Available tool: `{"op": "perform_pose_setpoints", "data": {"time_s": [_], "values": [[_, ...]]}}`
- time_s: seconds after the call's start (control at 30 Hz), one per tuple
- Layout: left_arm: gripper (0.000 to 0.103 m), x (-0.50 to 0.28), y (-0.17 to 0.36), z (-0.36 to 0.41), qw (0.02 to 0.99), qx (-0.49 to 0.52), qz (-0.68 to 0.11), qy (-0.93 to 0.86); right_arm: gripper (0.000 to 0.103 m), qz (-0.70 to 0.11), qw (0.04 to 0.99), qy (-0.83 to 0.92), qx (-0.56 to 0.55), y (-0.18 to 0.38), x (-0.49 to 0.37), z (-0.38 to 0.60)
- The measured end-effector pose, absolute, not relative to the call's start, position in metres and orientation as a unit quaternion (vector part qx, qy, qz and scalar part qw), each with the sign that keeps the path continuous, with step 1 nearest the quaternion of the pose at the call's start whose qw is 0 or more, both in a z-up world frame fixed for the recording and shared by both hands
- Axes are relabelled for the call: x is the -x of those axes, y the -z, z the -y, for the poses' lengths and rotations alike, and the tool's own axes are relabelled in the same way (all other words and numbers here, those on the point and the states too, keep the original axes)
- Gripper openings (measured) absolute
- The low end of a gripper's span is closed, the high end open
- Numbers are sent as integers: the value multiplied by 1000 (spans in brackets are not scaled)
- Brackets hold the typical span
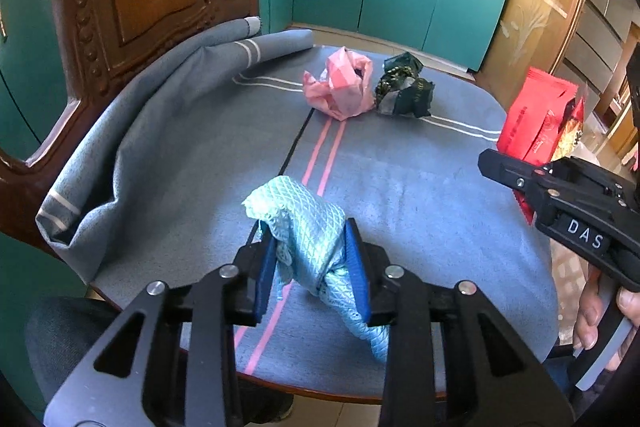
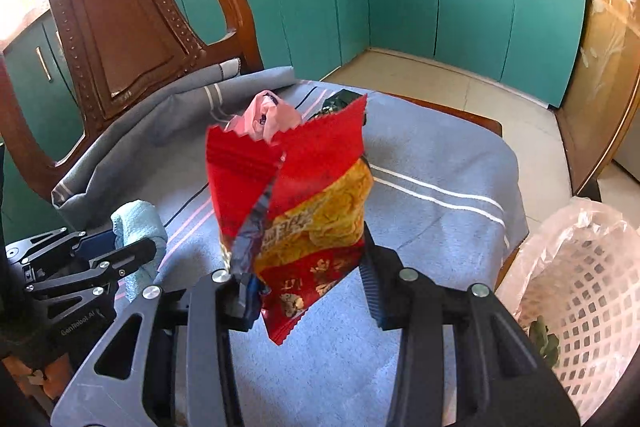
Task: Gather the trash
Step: 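Carry the snack bag with the right tool while the left tool carries the cloth to the basket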
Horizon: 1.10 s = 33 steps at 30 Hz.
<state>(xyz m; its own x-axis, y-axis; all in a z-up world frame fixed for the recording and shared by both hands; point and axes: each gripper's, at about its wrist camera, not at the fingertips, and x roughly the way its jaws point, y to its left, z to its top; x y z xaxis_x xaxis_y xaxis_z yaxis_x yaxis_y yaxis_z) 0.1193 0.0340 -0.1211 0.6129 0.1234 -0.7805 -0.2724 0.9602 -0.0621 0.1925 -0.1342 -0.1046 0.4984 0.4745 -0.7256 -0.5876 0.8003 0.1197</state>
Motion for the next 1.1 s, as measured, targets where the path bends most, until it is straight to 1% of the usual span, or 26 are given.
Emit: {"op": "perform_pose_setpoints", "data": {"time_s": [0.17,0.4,0.5,0.7,0.87,1.1], "values": [[34,-116,115,-34,900,74,-412,-119,41,-391,862,-315,70,104,-187,134],[34,-110,102,-33,911,58,-388,-130,41,-336,877,-344,23,70,-171,158],[34,-109,99,-31,912,54,-384,-130,41,-324,881,-345,13,63,-168,168],[34,-108,92,-22,917,38,-376,-126,41,-331,889,-317,2,56,-169,199],[34,-106,84,-14,922,43,-368,-114,41,-335,906,-257,-2,53,-173,249],[34,-119,68,19,929,58,-362,-53,41,-372,919,-128,26,76,-192,315]]}}
